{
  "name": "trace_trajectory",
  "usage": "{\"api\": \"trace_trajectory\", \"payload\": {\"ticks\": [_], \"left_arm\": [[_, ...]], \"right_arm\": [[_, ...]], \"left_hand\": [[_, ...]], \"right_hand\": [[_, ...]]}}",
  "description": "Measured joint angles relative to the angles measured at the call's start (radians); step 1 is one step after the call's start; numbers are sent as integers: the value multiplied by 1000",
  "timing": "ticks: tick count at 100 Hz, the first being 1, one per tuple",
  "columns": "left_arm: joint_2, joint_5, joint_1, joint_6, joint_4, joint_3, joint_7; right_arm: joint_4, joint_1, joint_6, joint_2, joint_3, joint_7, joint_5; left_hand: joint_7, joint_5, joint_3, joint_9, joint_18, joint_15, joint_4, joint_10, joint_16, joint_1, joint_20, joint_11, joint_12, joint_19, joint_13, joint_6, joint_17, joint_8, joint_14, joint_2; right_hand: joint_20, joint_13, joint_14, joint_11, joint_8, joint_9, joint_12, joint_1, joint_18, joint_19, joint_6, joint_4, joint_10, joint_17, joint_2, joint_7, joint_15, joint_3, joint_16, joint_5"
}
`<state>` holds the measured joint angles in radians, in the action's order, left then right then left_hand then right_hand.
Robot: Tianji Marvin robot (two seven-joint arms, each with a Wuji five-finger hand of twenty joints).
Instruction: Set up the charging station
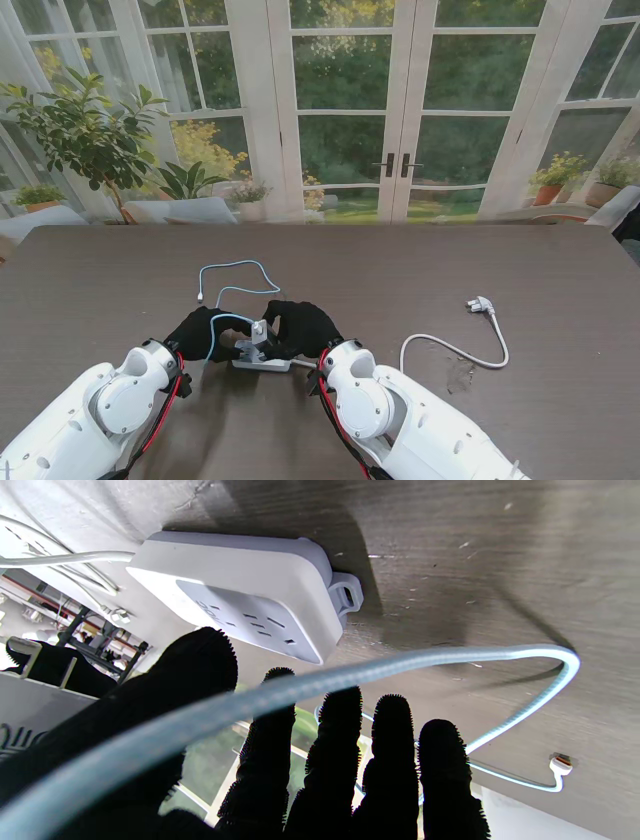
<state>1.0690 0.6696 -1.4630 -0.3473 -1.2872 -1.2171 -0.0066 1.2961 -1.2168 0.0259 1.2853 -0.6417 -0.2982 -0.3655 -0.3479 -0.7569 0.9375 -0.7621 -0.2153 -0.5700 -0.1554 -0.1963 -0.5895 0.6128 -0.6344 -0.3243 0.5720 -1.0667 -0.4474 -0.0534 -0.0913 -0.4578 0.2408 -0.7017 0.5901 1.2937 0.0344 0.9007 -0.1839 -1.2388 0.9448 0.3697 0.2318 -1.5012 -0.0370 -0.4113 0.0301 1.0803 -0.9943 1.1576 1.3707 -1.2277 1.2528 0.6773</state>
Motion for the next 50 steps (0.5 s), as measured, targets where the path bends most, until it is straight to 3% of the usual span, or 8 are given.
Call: {"api": "trace_trajectory", "payload": {"ticks": [50], "left_arm": [[2, 28, 27, -8, 59, 48, 56]], "right_arm": [[-23, 0, 7, 14, 12, -19, 20]], "left_hand": [[-22, -5, 8, -31, 0, -63, 0, 0, -22, 0, -1, -60, 56, -33, -46, 0, -30, -18, 0, 0]], "right_hand": [[-22, 0, 20, -15, 0, 0, -53, 0, 28, 29, 0, 0, 7, -11, 0, 0, -82, 0, 0, 0]]}}
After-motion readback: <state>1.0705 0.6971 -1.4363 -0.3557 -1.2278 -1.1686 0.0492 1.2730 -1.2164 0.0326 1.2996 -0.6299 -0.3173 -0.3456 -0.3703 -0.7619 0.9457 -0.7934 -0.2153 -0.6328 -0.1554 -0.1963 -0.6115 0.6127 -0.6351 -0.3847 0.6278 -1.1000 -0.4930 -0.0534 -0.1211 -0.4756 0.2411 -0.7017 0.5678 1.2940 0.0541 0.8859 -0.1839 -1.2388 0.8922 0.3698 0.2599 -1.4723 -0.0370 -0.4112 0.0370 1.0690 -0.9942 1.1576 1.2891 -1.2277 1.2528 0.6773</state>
